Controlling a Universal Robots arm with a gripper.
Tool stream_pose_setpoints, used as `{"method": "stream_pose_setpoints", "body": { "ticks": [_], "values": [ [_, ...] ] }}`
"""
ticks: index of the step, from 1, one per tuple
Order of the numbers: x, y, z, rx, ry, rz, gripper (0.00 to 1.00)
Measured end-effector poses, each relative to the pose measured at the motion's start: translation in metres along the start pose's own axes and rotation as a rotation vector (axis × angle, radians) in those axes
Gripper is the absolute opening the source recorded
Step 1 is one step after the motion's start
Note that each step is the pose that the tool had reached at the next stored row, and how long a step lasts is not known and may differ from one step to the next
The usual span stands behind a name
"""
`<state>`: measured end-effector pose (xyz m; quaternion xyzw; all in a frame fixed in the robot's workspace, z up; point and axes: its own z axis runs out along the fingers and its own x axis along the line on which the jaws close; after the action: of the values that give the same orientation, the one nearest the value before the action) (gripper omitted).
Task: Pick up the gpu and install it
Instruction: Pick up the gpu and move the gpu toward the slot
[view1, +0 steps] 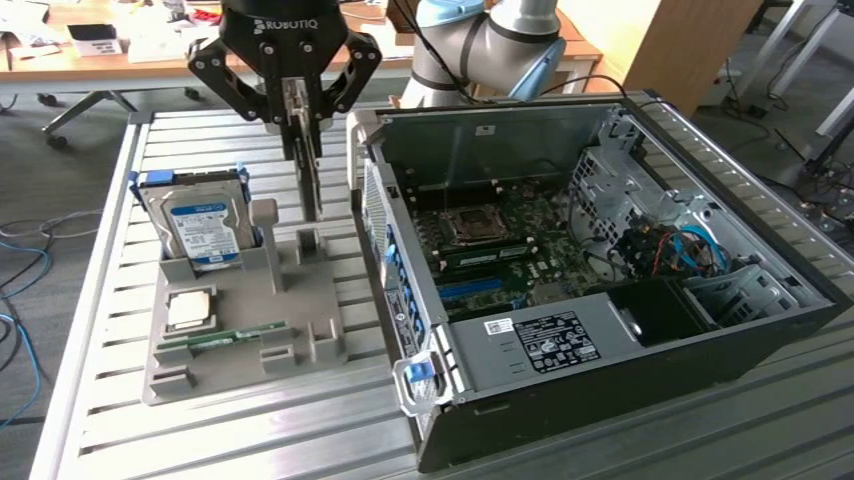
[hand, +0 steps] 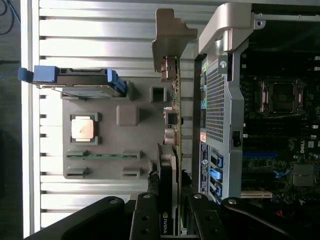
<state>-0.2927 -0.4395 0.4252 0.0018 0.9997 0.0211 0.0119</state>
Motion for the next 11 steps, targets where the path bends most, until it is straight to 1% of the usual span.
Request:
{"method": "stream_pose_setpoints", "body": {
  "ticks": [11],
  "values": [
    [-0.0073, 0.0000, 0.0002, 0.0000, 0.0000, 0.000, 0.27]
  ]
}}
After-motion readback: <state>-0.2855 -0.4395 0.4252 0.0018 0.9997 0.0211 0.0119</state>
